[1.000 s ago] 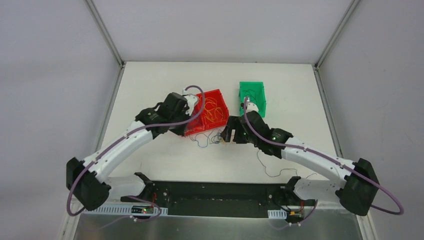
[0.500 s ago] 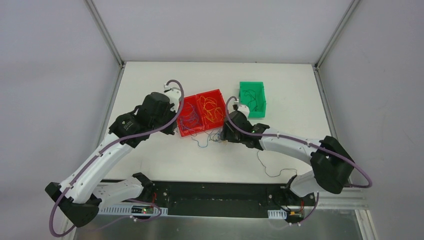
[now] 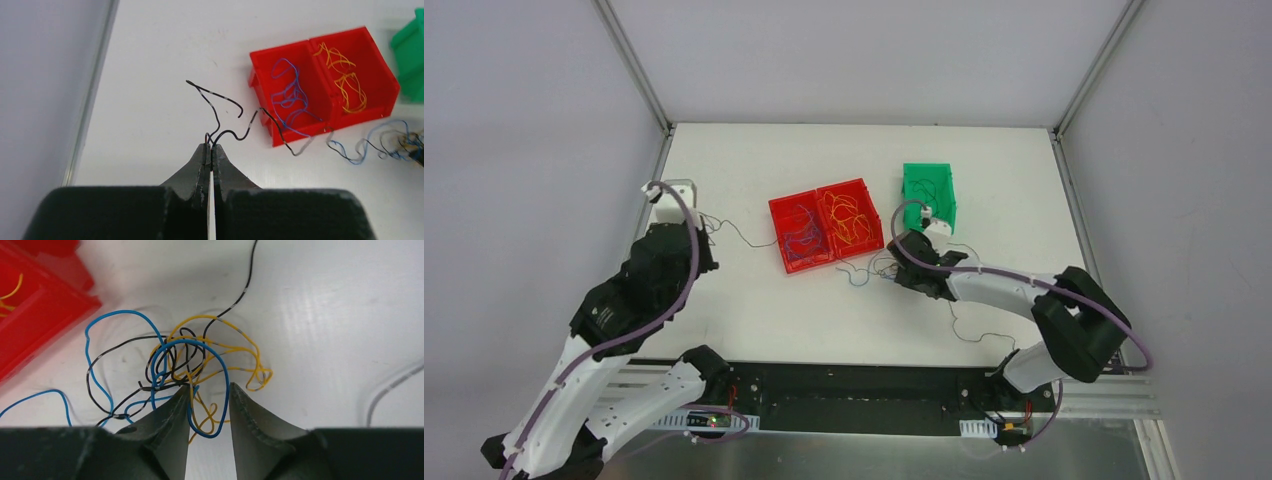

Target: Untangle the cables

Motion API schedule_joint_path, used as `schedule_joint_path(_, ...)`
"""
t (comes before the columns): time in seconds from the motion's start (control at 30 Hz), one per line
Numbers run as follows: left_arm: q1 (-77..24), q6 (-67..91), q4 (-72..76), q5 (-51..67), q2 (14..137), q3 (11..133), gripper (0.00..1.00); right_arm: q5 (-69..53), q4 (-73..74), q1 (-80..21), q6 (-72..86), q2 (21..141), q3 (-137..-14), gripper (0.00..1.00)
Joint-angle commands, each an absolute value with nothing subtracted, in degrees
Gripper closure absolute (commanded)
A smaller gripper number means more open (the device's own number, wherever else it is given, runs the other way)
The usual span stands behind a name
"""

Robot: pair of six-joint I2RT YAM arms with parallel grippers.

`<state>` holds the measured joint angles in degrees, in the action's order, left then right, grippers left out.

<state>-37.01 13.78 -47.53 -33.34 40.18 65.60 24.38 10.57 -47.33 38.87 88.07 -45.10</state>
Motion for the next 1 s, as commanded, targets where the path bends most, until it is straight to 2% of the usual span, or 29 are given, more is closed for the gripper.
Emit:
schedule_joint_path(0.0, -36.6, 15.5, -47.3, -45.6, 34.4, 64.4, 1.0, 31.6, 17.7, -44.7, 40.8, 79.0, -41.4, 0.65)
schedule_joint_path(0.23, -36.6, 16.5, -46.7, -49.2, 31.2, 64.7, 1.0, 34.3, 26.2, -36.4, 39.7, 64.6, -37.4, 0.67)
schedule_joint_path(0.33, -36.6, 17.0, -44.7, -46.6, 28.6, 63.9, 1.0, 34.5, 28.2, -35.1, 37.5, 58.5, -37.5, 0.67)
schedule_joint_path(0.4, -36.6, 14.3, -39.3, -40.6, 25.2, 61.0, 1.0, 31.4, 27.1, -35.1, 35.1, 54.7, -37.6, 0.62)
schedule_joint_path(0.5, -36.6, 13.2, -33.5, -32.3, 22.0, 57.3, 1.0, 24.8, 23.3, -35.1, 31.5, 49.9, -37.3, 0.48)
schedule_joint_path(0.63, -36.6, 12.5, -32.0, -25.1, 24.0, 57.6, 1.0, 21.9, 23.1, -35.1, 30.1, 47.7, -38.8, 0.3)
schedule_joint_path(0.77, -36.6, 11.5, -31.1, -14.9, 27.5, 58.5, 1.0, 17.5, 23.0, -35.1, 28.2, 49.0, -40.4, 0.26)
schedule_joint_path(0.97, -36.6, 11.3, -27.0, -7.2, 28.2, 56.8, 1.0, 6.3, 16.2, -35.2, 26.9, 50.4, -38.7, 0.24)
